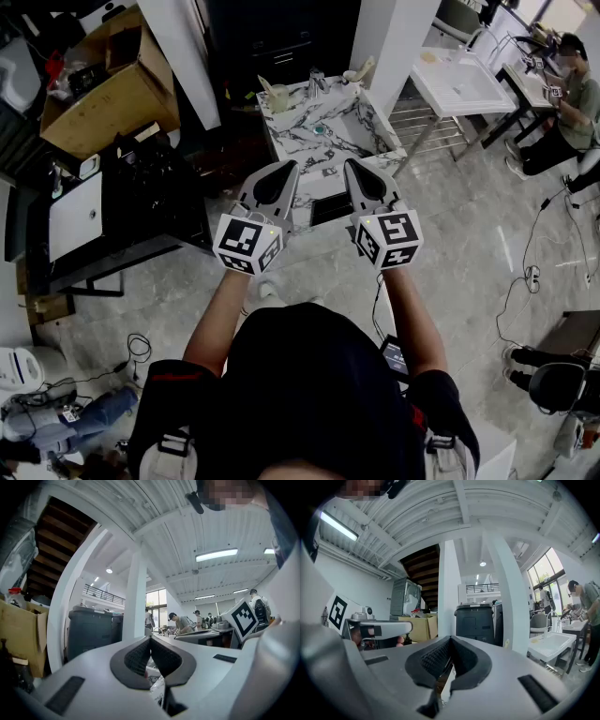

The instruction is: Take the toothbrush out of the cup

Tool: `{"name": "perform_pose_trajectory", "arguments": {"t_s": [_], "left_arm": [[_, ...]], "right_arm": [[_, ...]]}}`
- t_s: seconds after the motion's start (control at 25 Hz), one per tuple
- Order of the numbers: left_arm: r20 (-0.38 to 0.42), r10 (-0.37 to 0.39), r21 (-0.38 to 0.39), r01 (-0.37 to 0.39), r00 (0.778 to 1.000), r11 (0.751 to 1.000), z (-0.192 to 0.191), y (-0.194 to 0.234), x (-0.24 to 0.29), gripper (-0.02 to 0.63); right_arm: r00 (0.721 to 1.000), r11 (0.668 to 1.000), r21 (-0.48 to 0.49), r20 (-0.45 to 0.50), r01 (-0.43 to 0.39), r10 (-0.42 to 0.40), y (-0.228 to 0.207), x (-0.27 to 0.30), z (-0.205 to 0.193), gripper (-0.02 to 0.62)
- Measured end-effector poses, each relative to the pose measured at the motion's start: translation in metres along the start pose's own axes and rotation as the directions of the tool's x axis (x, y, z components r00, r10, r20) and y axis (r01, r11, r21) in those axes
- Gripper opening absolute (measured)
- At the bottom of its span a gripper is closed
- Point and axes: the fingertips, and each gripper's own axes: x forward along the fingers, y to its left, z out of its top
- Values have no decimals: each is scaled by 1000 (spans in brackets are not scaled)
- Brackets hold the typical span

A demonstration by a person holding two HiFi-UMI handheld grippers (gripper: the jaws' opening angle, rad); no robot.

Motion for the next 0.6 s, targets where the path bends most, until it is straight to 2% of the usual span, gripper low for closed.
{"name": "perform_pose_trajectory", "arguments": {"t_s": [0.6], "left_arm": [[-26, 25, -51, -26, 999, 998, -9, -5, 3, 11]], "right_arm": [[1000, 1000, 11, -20, -13, 13, -6, -5, -13, 34]]}}
